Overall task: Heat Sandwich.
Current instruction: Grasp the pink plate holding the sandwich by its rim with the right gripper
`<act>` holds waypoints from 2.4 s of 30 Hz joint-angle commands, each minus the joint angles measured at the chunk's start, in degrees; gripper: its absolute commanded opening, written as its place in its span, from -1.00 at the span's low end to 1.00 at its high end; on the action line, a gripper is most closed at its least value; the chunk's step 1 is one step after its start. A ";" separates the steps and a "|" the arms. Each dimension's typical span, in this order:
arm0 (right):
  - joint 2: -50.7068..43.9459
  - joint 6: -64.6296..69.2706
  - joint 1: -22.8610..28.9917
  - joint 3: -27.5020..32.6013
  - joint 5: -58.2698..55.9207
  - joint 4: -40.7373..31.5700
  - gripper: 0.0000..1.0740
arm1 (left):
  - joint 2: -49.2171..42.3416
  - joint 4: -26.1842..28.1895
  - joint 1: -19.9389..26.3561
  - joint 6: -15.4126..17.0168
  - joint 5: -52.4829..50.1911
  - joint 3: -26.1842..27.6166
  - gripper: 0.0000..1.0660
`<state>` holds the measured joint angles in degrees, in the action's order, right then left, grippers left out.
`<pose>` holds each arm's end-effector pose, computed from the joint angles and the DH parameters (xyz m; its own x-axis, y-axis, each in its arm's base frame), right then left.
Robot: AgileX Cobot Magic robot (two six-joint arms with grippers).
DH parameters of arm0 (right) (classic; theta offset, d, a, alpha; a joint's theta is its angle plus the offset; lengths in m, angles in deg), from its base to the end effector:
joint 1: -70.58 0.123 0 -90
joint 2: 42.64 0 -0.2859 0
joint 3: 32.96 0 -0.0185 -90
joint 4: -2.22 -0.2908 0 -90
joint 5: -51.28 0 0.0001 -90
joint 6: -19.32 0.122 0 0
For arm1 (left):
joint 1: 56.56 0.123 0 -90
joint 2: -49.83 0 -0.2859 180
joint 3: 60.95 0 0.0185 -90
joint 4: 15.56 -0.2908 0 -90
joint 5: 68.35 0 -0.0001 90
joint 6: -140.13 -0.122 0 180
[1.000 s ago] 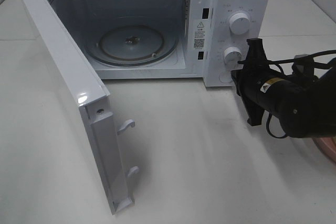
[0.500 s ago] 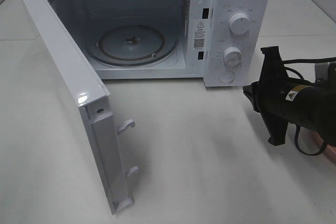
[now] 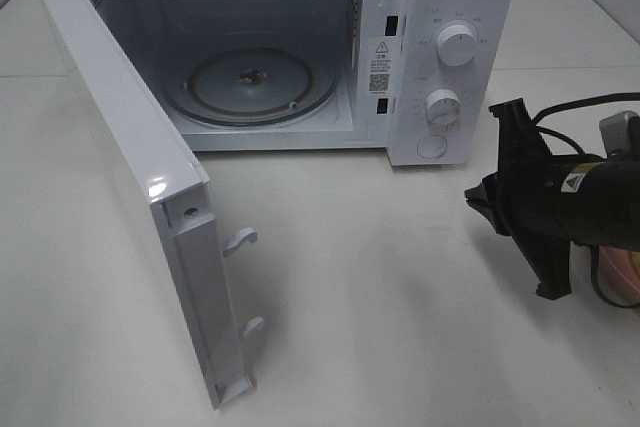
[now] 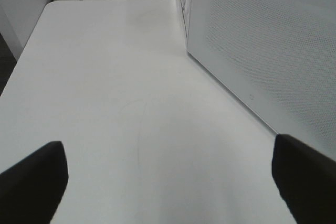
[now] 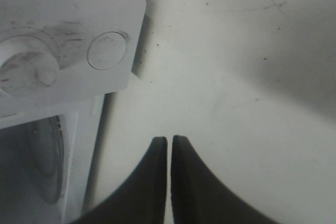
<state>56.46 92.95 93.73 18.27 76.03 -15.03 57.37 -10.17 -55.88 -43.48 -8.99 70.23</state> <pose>0.2840 0.1050 0.0896 -0.3043 0.9490 -0.0827 0.5445 0.2445 0.8023 0.0581 -0.0092 0.2844 -0.4312 0.0098 -0.9022 0.0675 0.9975 -0.0214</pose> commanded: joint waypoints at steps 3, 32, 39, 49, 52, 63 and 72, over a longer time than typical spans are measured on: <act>-2.52 -11.00 -0.23 -2.12 -9.91 0.74 -0.86 | -1.49 0.17 -0.23 0.06 -0.46 -0.17 0.94; -4.64 -69.56 -2.41 -27.50 -69.16 21.54 -0.65 | -1.49 0.17 -0.23 0.06 -0.46 -0.17 0.94; -4.64 -69.61 -8.71 -27.90 -73.40 21.94 -0.60 | -1.49 0.17 -0.23 0.06 -0.46 -0.17 0.94; -4.64 -70.87 -19.94 -28.13 -73.45 22.06 -0.39 | -1.49 0.17 -0.23 0.06 -0.46 -0.17 0.94; -4.64 -70.87 -20.97 -28.13 -73.34 22.98 -0.10 | -1.49 0.17 -0.23 0.06 -0.46 -0.17 0.94; -4.58 -71.79 -21.08 -28.13 -71.68 26.01 0.91 | -1.49 0.17 -0.23 0.06 -0.46 -0.17 0.94; -1.03 -71.79 -21.08 -28.13 -71.39 26.01 0.78 | -1.49 0.17 -0.23 0.06 -0.46 -0.17 0.94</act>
<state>54.56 21.79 72.99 -9.58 4.47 10.75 57.37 -10.17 -55.88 -43.48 -8.99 70.23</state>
